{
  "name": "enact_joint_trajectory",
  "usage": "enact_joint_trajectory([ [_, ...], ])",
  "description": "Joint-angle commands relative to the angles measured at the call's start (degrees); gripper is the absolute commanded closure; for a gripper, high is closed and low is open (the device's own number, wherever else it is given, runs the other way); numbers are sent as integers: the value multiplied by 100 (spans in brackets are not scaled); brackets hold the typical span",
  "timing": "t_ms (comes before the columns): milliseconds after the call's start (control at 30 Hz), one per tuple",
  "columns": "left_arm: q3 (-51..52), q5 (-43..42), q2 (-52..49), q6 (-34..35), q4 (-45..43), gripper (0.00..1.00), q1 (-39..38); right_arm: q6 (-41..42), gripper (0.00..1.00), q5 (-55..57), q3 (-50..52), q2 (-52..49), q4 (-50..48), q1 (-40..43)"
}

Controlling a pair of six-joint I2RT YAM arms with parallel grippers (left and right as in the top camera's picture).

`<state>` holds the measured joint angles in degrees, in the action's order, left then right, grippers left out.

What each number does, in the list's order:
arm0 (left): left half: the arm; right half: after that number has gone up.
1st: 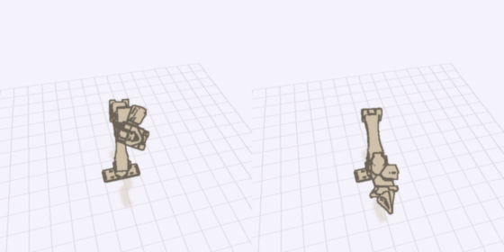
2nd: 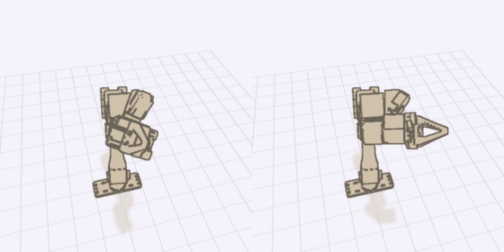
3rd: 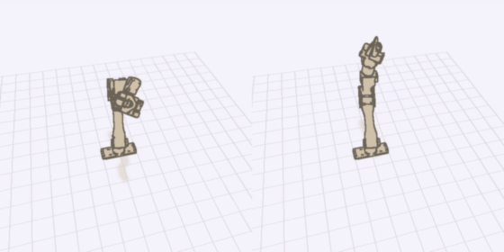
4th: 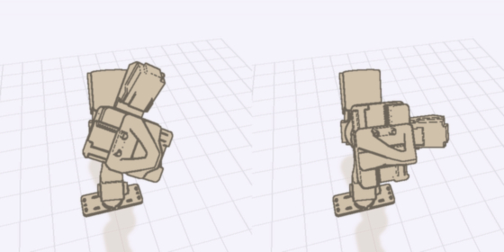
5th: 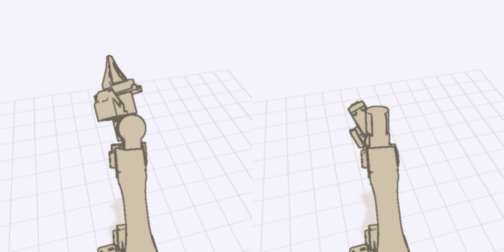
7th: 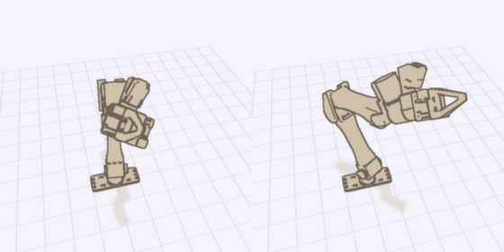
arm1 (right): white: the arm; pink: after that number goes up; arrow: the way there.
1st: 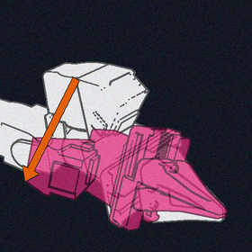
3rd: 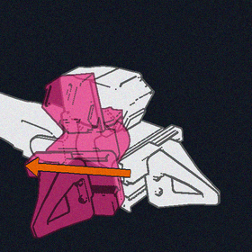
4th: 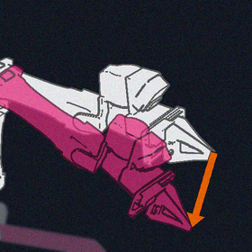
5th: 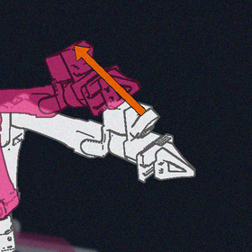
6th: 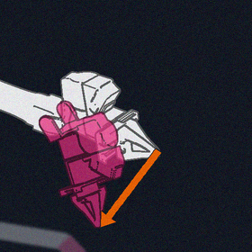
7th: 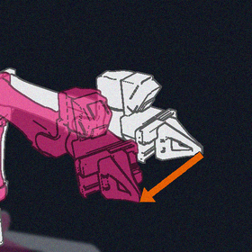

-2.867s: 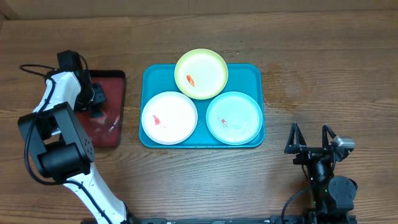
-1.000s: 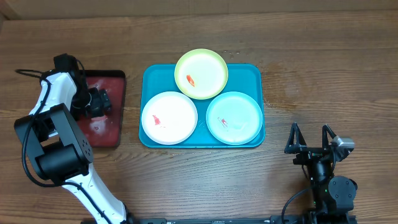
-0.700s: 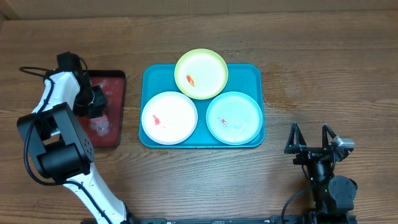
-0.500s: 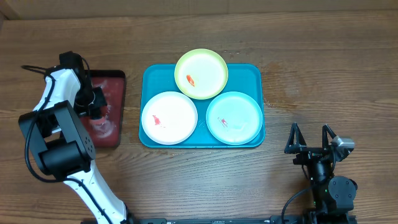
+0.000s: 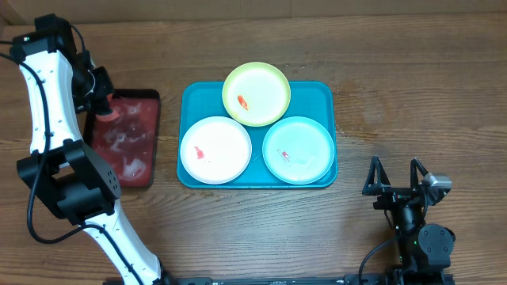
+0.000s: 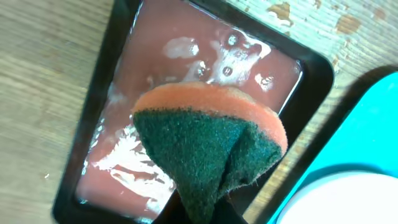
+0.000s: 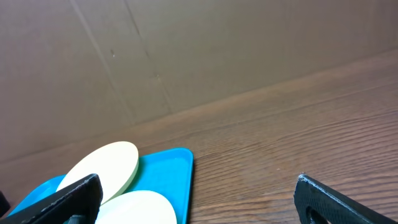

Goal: Clean dirty plates on tray and stack at the side
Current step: 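Lift the sponge with the left gripper and place it on the white plate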

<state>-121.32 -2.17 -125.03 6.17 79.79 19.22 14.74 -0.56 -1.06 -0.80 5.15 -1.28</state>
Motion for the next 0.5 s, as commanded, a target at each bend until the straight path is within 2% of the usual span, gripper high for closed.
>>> enact_joint_trajectory([
  [0,723,-254,15,219,-428,96,24,-37,0,50,59,50,-31,-26],
  [67,1145,-280,15,221,-643,96,24,-37,0,50,59,50,-31,-26],
  [167,1139,-264,24,216,-498,96,39,-37,0,50,59,50,-31,-26],
  [367,-181,-234,404,422,774,96,245,-37,0,50,59,50,-31,-26],
  [467,-352,-214,960,498,1001,96,291,-37,0,50,59,50,-31,-26],
])
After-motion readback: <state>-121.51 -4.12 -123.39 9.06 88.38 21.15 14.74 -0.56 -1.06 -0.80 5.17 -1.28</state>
